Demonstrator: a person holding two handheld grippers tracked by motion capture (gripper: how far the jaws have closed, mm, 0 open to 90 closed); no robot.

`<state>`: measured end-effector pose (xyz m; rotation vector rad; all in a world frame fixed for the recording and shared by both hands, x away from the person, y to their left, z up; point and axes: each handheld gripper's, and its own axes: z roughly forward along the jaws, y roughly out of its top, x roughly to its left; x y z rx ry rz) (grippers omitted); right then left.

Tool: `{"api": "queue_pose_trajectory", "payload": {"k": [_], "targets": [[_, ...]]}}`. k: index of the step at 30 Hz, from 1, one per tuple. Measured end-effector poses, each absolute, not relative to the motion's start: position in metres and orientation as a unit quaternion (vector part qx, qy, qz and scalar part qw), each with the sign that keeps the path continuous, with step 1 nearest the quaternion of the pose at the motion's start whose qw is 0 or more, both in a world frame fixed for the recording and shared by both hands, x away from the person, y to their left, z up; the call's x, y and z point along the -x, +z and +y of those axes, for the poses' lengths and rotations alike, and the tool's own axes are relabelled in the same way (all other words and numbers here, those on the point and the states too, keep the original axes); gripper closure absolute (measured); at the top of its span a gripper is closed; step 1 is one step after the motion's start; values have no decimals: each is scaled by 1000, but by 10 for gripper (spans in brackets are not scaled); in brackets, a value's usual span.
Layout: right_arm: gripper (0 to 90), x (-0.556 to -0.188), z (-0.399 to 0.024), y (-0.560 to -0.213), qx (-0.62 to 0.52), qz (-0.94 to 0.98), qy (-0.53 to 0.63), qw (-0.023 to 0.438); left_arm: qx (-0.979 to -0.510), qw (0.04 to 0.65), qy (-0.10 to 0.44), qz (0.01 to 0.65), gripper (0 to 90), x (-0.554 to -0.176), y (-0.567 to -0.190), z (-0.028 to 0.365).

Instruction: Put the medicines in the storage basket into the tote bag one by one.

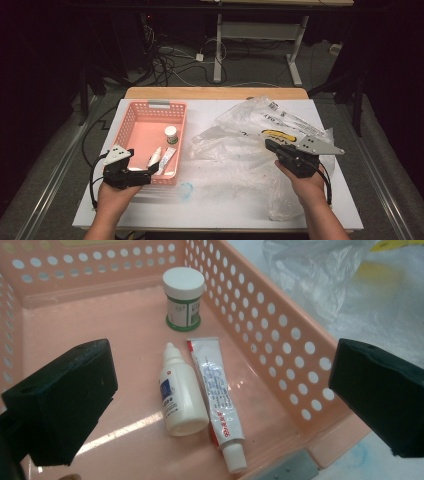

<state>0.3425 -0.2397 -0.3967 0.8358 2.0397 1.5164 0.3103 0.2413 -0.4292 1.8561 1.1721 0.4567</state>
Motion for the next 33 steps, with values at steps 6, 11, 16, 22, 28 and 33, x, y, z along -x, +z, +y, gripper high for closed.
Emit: {"api": "queue_pose_trajectory", "payload": {"k": [6, 11, 16, 22, 28, 33], "targets": [[900, -344, -236, -400, -301, 749, 546, 227, -770, 401, 164, 469, 0, -316, -428, 232], [900, -341, -235, -401, -298, 750, 546, 225, -792, 365, 147, 468, 0, -321, -426, 227], [900, -341, -238, -399, -296, 749, 547, 227, -807, 339, 138, 463, 5, -325, -422, 223], [900, -341, -240, -398, -302, 746, 549, 227, -811, 342, 117, 461, 70, -337, -412, 216], [900, -341, -243, -398, -300, 744, 553, 226, -819, 325, 82, 466, 147, -355, -406, 213], [900, -342, -246, -398, -303, 741, 554, 227, -827, 304, 62, 468, 224, -370, -405, 213]]}}
